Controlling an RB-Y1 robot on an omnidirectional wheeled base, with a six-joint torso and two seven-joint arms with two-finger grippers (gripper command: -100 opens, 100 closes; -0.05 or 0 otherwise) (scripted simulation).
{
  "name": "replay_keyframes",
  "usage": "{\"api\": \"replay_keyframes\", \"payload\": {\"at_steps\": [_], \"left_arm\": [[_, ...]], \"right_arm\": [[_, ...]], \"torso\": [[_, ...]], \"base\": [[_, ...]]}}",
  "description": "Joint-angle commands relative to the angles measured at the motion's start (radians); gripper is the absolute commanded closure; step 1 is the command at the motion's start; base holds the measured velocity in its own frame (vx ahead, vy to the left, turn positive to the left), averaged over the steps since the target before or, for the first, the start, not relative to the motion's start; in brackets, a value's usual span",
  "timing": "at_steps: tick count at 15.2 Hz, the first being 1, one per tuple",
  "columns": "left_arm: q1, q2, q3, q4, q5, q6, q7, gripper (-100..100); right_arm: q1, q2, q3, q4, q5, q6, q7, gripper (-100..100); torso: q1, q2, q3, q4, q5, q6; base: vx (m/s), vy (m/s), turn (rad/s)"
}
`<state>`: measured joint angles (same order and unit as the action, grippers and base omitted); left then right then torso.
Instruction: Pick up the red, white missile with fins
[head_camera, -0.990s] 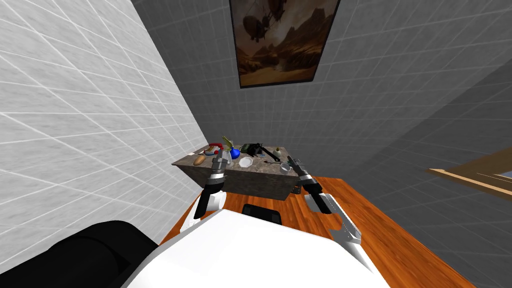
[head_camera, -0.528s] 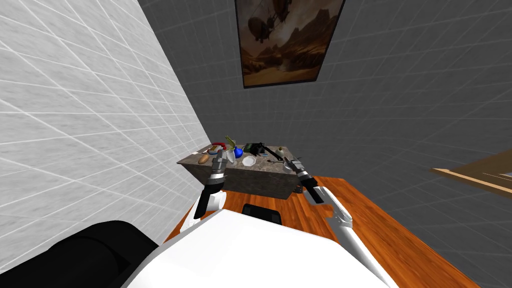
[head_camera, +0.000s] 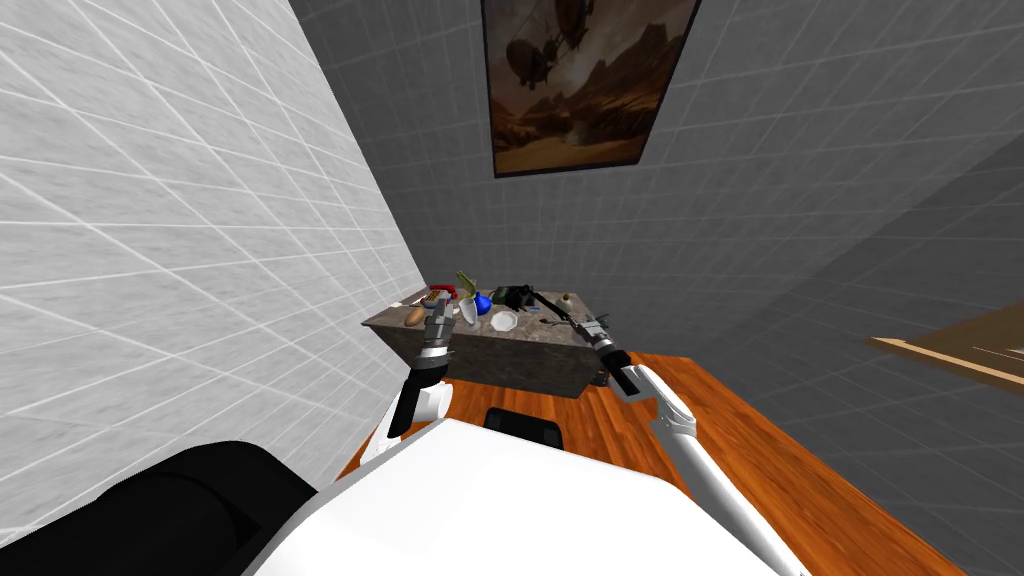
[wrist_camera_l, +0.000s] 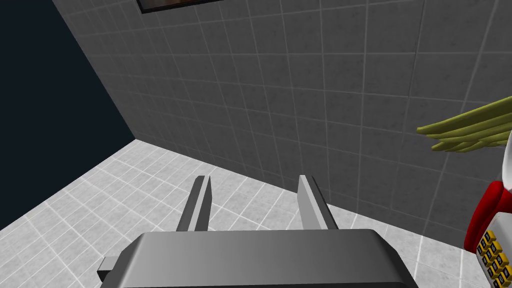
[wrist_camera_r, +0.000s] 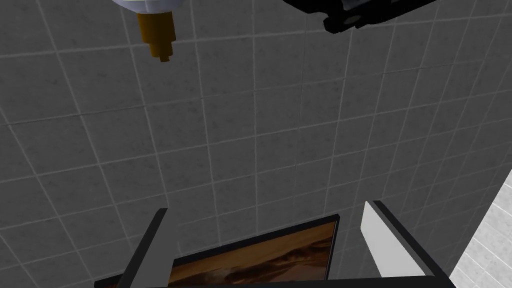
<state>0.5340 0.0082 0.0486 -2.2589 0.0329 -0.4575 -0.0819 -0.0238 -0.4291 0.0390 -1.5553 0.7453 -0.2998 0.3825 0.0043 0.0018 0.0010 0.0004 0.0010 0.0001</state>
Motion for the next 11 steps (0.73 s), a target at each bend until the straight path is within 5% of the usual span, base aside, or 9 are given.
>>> {"api": "replay_keyframes", "payload": {"at_steps": [1,3,4,6,7,11], "left_arm": [[0.0,0.0,0.0,0.0,0.0,0.0,0.0,0],[0.0,0.0,0.0,0.0,0.0,0.0,0.0,0],[0.0,0.0,0.0,0.0,0.0,0.0,0.0,0],[0.0,0.0,0.0,0.0,0.0,0.0,0.0,0],[0.0,0.0,0.0,0.0,0.0,0.0,0.0,0],[0.0,0.0,0.0,0.0,0.0,0.0,0.0,0]], "right_arm": [[-0.047,-0.017,0.009,0.05,0.05,0.012,0.032,-100],[-0.047,-0.017,0.009,0.077,0.066,0.012,0.032,-100],[-0.087,-0.036,0.016,0.105,0.107,0.021,0.057,-100],[-0.087,-0.036,0.016,0.137,0.122,0.021,0.057,-100],[-0.127,-0.053,0.024,0.171,0.16,0.031,0.082,-100],[-0.167,-0.07,0.031,0.256,0.232,0.041,0.106,-100]], "torso": [[0.0,0.0,0.0,0.0,0.0,0.0],[0.001,0.0,0.0,0.0,0.0,0.0],[0.001,0.0,0.0,0.0,0.0,0.0],[0.002,0.0,0.0,0.0,0.0,0.0],[0.001,0.0,0.0,0.0,0.0,0.0],[0.001,0.0,0.0,0.0,0.0,0.0]], "base": [[-0.035,0.077,0.011],[-0.03,0.073,0.009],[-0.025,0.083,0.017],[-0.027,0.076,0.009],[-0.026,0.069,0.011],[-0.025,0.077,0.013]]}}
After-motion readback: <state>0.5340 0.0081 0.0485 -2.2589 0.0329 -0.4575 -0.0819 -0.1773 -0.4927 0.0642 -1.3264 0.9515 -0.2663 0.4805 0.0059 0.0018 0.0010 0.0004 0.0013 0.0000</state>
